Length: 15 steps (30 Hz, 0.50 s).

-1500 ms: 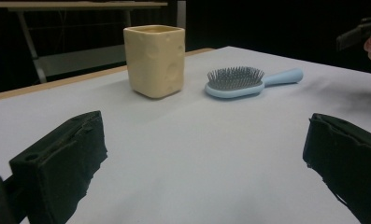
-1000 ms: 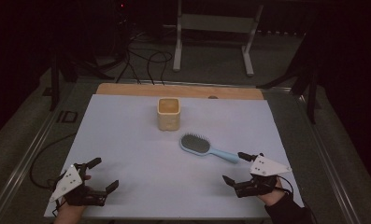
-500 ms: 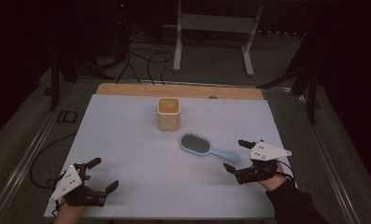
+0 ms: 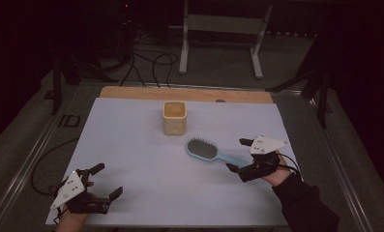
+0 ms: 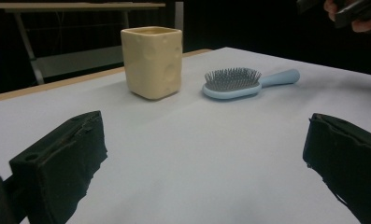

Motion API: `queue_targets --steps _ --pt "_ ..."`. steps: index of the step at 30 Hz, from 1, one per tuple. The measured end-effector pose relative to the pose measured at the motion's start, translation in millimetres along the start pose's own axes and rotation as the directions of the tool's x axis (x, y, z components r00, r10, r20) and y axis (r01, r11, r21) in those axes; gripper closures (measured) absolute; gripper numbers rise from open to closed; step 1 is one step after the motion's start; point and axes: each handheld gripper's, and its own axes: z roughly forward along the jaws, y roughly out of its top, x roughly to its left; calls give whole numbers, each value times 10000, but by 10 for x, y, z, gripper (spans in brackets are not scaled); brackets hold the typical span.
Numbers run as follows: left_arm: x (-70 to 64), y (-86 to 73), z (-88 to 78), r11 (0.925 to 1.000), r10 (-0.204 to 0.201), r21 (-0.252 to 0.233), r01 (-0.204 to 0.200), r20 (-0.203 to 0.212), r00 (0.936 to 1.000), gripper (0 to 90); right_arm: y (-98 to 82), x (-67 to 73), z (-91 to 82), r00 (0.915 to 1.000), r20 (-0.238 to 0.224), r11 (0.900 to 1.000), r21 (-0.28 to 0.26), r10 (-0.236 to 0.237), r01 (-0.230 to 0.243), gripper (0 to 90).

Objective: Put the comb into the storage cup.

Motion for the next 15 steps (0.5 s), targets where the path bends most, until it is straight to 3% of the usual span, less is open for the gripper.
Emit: queue_targets --steps 15 --pt "1 0 -2 10000 -8 0 8 -5 10000 0 6 -165 252 9971 -726 9967 752 -238 292 73"
